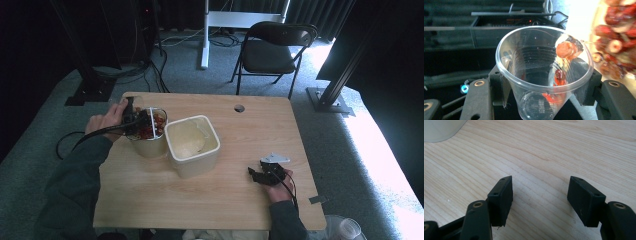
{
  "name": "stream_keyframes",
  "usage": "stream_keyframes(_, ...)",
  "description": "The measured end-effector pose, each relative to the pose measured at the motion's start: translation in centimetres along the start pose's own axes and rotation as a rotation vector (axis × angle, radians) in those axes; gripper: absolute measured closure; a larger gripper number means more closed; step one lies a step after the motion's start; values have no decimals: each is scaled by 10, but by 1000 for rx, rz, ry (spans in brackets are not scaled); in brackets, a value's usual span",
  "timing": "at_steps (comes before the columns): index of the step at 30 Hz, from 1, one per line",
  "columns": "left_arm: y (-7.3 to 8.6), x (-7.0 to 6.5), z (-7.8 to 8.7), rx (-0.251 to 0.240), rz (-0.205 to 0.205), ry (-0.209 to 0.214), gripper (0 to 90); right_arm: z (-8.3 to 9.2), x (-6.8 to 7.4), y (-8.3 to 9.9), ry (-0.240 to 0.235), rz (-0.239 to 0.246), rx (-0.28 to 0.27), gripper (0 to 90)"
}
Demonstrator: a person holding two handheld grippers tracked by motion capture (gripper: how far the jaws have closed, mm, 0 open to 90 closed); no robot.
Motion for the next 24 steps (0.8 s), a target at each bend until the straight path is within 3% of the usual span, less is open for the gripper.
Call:
stream_keyframes(1,0,2,-1,5,28,3,408,0,0,0,0,0,0,364)
stream_keyframes(2,1,2,-1,8,28,5,408,0,0,0,0,0,0,364)
stream_keyframes(4,1,0,-2,17,0,0,408,0,0,0,0,0,0,364)
stream_keyframes(6,2,0,-1,13,0,-5,408,0,0,0,0,0,0,364)
stream_keyframes(10,-2,-4,6,-20,-44,-34,408,0,0,0,0,0,0,364)
stream_keyframes(14,4,2,-1,18,-22,-40,408,0,0,0,0,0,0,365)
stream_keyframes(17,2,-1,4,-5,-56,-53,408,0,0,0,-1,1,0,364)
stream_keyframes(20,5,-1,-4,35,-65,-59,408,0,0,0,-1,1,0,364)
stream_keyframes(24,5,-5,1,12,-91,-67,409,0,1,0,-5,4,-1,364)
Point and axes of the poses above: each handheld gripper's, and its own axes: z roughly backward along the jaws, y roughly out of its underside, x roughly to its left, the point moved 1 cm from there along -z, roughly forward along the jaws, and after that the axes turned 15 degrees about z, right-handed, at the moved point
